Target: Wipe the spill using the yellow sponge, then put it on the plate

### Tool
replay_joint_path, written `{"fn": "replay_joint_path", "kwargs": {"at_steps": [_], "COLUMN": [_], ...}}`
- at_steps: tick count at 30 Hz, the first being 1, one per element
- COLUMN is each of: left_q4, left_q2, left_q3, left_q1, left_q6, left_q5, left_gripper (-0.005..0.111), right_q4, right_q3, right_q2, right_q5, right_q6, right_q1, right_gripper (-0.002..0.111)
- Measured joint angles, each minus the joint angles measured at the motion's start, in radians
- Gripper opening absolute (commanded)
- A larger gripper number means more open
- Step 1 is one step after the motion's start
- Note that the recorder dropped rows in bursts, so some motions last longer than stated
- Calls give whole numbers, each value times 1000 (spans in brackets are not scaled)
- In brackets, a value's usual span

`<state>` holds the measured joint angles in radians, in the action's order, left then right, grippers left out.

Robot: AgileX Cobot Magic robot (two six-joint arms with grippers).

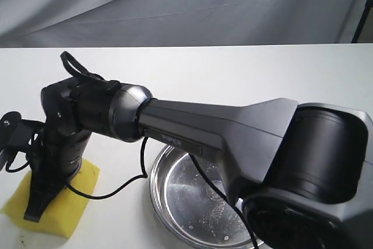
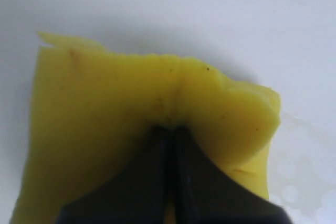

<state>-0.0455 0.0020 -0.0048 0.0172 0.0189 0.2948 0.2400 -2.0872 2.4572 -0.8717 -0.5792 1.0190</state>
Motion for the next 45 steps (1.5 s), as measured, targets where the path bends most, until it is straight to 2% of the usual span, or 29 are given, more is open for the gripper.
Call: {"fn": "replay_joint_path", "kwargs": {"at_steps": [4,10,15,20,24,26,27,29,31,40,45], "left_q4": [0,0,0,0,0,0,0,0,0,0,0], "left_q2": [0,0,0,0,0,0,0,0,0,0,0], "left_q3": [0,0,0,0,0,0,0,0,0,0,0], "left_q1": [0,0,0,0,0,0,0,0,0,0,0], "left_q6": [0,0,0,0,0,0,0,0,0,0,0], "left_q5": [0,0,0,0,0,0,0,0,0,0,0], "left_gripper": [0,0,0,0,0,0,0,0,0,0,0], "right_q4": [-136,-206,-215,-219,-219,-217,-217,-217,-210,-270,-59], "right_q3": [0,0,0,2,2,2,2,2,2,2,2], "right_q2": [0,0,-9,-49,-81,-98,-102,-104,-104,-139,-130], "right_q5": [51,52,13,-67,-79,-79,-82,-93,-101,-103,-33], "right_q6": [161,342,385,408,423,429,435,442,444,503,414], "right_q1": [-14,-123,-206,-229,-229,-229,-229,-229,-229,-278,-348], "right_gripper": [0,0,0,0,13,24,36,50,56,58,58]}}
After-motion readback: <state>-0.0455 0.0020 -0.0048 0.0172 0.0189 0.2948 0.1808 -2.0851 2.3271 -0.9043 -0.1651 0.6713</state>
